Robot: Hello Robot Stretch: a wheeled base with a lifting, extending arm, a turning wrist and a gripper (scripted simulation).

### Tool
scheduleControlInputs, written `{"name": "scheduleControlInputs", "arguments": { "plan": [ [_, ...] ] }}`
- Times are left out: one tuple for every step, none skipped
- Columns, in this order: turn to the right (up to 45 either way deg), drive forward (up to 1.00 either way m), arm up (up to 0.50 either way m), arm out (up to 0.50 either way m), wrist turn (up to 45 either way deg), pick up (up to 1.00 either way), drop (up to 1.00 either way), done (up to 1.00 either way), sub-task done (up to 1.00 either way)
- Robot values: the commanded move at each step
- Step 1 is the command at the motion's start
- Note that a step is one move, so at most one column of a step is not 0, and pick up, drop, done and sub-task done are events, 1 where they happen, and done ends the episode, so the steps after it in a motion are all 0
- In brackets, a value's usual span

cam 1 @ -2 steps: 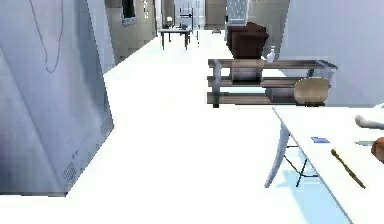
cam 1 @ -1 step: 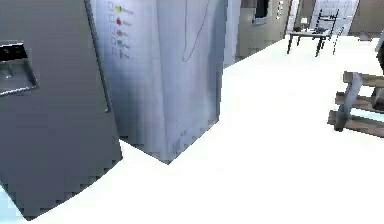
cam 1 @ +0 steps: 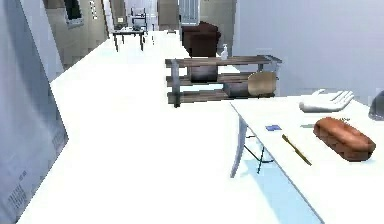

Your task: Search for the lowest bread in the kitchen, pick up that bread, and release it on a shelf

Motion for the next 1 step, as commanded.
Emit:
{"name": "scheduleControlInputs", "arguments": {
  "plan": [
    [12.0, 0.0, 0.0, 0.0, 0.0, 0.0, 0.0, 0.0, 0.0]
  ]
}}
